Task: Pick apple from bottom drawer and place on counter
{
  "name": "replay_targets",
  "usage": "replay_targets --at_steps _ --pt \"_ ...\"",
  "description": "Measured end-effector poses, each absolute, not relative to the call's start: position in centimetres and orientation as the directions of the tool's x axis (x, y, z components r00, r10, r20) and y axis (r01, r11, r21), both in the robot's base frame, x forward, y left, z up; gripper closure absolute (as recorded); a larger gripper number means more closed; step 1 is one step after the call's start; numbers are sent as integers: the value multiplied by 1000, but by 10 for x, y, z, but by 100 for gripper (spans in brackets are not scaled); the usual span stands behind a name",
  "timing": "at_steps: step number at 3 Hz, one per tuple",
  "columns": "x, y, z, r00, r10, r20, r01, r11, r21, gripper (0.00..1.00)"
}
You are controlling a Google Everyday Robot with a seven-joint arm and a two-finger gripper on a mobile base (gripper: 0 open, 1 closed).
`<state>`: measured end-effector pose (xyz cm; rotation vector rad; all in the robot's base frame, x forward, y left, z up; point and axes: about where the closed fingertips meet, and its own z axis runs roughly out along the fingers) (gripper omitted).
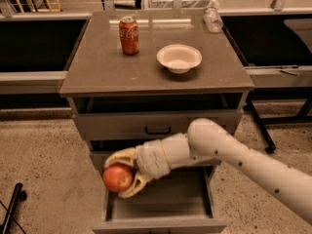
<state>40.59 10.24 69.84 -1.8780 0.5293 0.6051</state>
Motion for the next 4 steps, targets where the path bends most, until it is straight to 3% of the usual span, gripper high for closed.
replay_targets --at_steps 1,2,3,4 --pt "446 132 794 798 -119 -591 -596 -305 -743 100" --pt "471 126 825 774 -207 -599 -632 -187 -752 100" --pt "476 126 827 772 -219 -597 -632 -166 -757 100" --pt "489 131 829 758 -302 -578 -640 -174 -749 100"
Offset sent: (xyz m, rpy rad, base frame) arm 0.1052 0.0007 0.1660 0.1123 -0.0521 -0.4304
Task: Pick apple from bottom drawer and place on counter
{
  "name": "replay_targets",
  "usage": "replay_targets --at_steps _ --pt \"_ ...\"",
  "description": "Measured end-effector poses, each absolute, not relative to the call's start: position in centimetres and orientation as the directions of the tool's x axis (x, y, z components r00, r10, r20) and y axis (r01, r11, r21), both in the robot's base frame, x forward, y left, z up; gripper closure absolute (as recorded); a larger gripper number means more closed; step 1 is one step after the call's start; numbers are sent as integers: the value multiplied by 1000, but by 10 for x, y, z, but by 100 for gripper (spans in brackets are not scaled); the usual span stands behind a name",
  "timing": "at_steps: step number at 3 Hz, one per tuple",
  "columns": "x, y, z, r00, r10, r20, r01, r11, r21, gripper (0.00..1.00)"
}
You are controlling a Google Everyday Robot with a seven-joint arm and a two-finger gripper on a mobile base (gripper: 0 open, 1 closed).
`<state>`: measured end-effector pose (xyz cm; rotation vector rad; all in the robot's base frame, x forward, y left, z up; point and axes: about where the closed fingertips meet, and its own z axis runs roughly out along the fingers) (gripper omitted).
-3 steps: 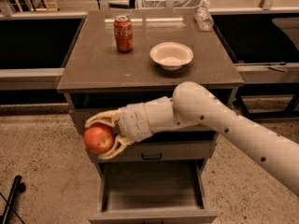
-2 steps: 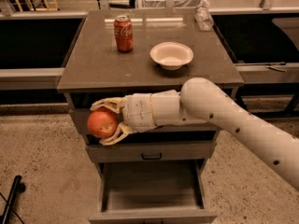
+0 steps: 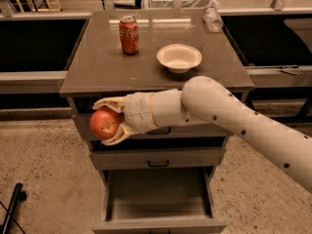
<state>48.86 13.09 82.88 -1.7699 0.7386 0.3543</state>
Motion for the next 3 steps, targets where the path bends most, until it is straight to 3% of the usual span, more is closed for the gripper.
replay_targets --at_steps 2,3 --pt "588 131 837 695 -465 -548 -669 -137 -731 100" --pt "622 132 846 690 -456 -563 -669 -104 -736 100"
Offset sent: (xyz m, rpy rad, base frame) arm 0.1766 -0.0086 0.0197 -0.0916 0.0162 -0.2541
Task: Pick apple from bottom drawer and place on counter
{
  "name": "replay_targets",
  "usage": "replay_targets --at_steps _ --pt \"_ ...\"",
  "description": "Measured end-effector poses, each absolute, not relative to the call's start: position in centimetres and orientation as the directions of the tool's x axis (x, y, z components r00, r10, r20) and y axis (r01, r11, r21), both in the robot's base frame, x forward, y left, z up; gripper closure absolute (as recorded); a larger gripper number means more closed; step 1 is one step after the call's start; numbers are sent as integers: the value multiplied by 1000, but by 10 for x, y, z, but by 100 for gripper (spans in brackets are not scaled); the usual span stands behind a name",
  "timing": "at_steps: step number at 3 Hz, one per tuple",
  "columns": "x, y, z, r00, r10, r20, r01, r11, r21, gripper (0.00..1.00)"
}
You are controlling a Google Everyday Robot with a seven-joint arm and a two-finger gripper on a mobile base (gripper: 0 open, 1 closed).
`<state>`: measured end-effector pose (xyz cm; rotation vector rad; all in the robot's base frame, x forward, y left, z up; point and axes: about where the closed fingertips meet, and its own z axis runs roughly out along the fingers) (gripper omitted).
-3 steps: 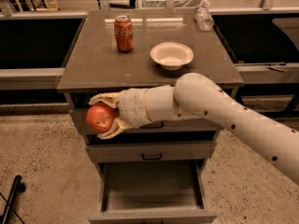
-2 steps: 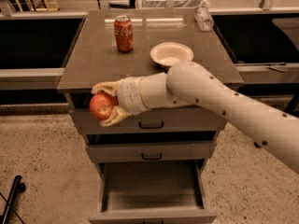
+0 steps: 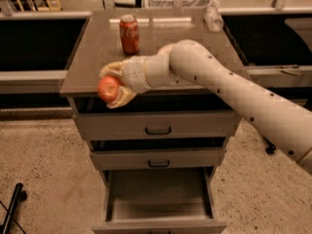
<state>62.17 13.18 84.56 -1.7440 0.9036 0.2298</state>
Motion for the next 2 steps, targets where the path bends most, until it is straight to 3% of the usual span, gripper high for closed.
replay_targets --at_steps 2 --pt "630 133 851 685 -446 -575 -668 -71 -741 100"
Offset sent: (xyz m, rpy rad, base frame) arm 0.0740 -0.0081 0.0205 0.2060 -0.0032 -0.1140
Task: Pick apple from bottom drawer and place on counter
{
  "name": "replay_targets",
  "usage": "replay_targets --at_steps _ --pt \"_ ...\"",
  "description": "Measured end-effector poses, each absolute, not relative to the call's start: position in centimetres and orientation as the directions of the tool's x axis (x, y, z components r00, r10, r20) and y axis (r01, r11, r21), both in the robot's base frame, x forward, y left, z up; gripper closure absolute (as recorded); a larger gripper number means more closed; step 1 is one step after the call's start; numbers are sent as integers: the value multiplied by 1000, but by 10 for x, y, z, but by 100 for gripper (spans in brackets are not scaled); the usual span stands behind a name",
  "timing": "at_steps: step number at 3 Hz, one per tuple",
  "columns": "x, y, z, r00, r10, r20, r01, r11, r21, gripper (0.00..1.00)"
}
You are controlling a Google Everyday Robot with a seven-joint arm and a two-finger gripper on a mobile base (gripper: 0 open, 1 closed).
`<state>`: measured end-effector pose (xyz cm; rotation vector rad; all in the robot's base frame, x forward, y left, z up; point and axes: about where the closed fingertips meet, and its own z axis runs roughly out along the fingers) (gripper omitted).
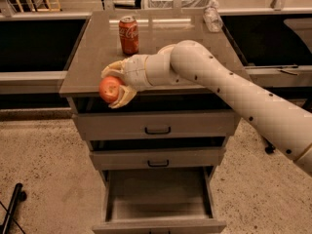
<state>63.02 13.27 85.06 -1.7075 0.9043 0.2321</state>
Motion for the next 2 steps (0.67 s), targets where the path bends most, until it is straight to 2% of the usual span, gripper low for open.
replay_targets --at_steps 1,2 --pt "643 153 870 726 -350 -593 -642 -36 -765 100" --pt "643 153 870 726 -349 -593 -642 -36 -765 100"
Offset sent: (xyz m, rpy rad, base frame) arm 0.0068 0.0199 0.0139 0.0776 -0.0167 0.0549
